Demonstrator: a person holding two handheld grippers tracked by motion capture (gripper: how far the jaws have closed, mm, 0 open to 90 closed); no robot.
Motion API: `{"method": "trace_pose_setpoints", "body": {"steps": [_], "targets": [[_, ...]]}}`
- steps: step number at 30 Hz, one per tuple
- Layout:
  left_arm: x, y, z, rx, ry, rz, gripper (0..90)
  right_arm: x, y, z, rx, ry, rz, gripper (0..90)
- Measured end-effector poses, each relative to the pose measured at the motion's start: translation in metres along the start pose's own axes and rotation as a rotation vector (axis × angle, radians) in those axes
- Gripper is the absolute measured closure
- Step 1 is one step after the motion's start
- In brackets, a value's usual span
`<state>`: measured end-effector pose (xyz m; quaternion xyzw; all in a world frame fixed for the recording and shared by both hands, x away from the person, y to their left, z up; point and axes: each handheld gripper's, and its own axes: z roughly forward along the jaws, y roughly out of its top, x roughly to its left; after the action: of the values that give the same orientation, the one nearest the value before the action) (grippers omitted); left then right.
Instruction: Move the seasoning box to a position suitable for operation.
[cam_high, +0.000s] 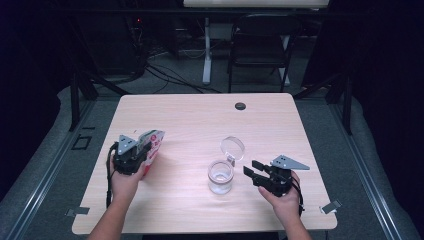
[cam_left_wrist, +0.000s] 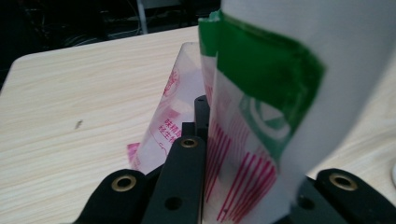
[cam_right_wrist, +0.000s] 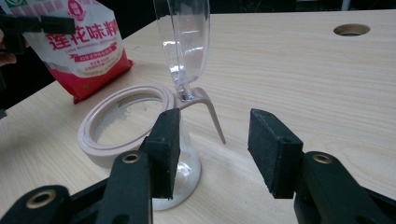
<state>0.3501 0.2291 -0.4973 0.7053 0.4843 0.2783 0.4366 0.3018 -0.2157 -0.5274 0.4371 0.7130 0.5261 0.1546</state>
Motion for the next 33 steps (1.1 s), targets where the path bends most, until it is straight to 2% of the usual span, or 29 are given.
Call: {"method": "trace_pose_setpoints", "body": {"steps": [5,9,13,19,28,33], "targets": [[0.023,0.002,-0.009,-0.024,0.0,-0.089,90.0,-0.002,0.0,-0.002,-0.006,0.001,0.004,53.6],[0.033,0.002,-0.012,-0.029,-0.003,-0.126,90.0,-0.004,-0.001,-0.004,-0.007,-0.003,0.017,53.6],[0.032,0.005,-0.011,-0.034,-0.008,-0.116,90.0,-0.003,-0.002,-0.003,-0.009,-0.005,0.016,53.6],[0.028,0.009,-0.005,-0.028,-0.016,-0.07,90.0,-0.005,-0.005,-0.005,-0.007,-0.014,0.022,53.5],[0.032,0.016,-0.009,-0.052,-0.012,-0.091,90.0,-0.006,-0.007,-0.011,-0.009,-0.028,0.025,53.4],[0.028,0.022,-0.01,-0.063,-0.01,-0.076,90.0,-0.007,-0.009,-0.017,-0.009,-0.043,0.023,53.3]]}}
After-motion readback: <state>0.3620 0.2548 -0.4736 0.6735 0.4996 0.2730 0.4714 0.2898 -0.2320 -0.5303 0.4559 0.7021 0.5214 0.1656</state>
